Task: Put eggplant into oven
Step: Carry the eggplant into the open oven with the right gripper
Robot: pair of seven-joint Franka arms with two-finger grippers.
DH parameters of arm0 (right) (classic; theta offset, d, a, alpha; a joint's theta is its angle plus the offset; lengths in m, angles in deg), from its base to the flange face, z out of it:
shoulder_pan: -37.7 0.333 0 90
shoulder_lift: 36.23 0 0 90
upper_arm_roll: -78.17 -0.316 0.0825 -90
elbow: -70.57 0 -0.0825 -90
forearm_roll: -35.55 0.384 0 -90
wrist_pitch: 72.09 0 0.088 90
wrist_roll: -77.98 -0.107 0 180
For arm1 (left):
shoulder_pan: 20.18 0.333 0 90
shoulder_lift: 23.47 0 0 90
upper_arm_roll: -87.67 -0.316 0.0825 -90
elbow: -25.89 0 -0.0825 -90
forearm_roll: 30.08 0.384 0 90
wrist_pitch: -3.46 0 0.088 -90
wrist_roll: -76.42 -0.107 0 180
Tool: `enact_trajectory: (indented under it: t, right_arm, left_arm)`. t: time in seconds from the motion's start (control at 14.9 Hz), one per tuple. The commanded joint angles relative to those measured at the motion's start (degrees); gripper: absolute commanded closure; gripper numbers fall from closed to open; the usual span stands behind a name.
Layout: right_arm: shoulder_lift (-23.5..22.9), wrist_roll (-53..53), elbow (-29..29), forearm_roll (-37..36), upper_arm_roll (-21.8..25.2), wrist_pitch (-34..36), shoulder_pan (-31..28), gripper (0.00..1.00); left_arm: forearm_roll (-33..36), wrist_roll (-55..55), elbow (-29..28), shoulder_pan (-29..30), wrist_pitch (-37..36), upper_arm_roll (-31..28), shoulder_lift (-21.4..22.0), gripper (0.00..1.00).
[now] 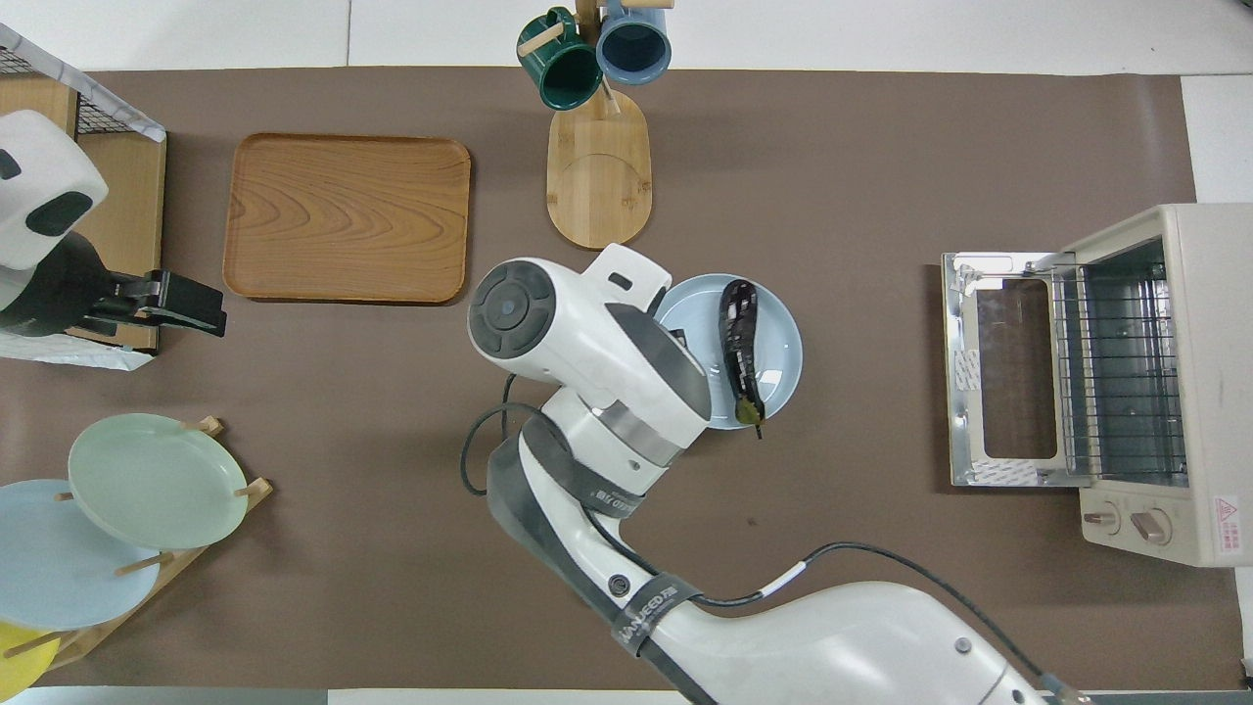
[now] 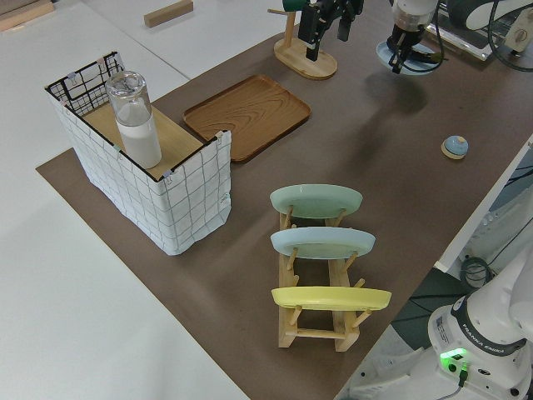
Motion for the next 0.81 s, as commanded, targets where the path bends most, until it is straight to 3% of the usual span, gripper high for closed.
enact_trajectory:
  t: [0.0,0.27,0.54,0.74]
  right_arm:
    - [7.3,10.0,-6.8,-1.4,-0.7,1.6,-8.2,1.00]
    - [15.9,20.3,-18.8,-1.4,-0.6,0.2,-19.6,1.00]
    - [20.6,30.5,-24.1,-1.5,-0.6,-1.7,-28.8,1.00]
    - [25.2,40.1,-32.0,-1.4,-0.7,-7.8,-36.5,1.00]
  left_arm:
    - [1.6,-0.9,-0.5,1.1,-2.4,0.5,0.7,0.00]
    - [1.4,-0.6,-2.0,1.3,0.4,0.9,1.1,0.00]
    - [1.1,-0.7,-2.5,1.8,1.9,1.5,1.2,0.00]
    - [1.1,-0.8,-2.5,4.2,1.9,4.1,1.1,0.00]
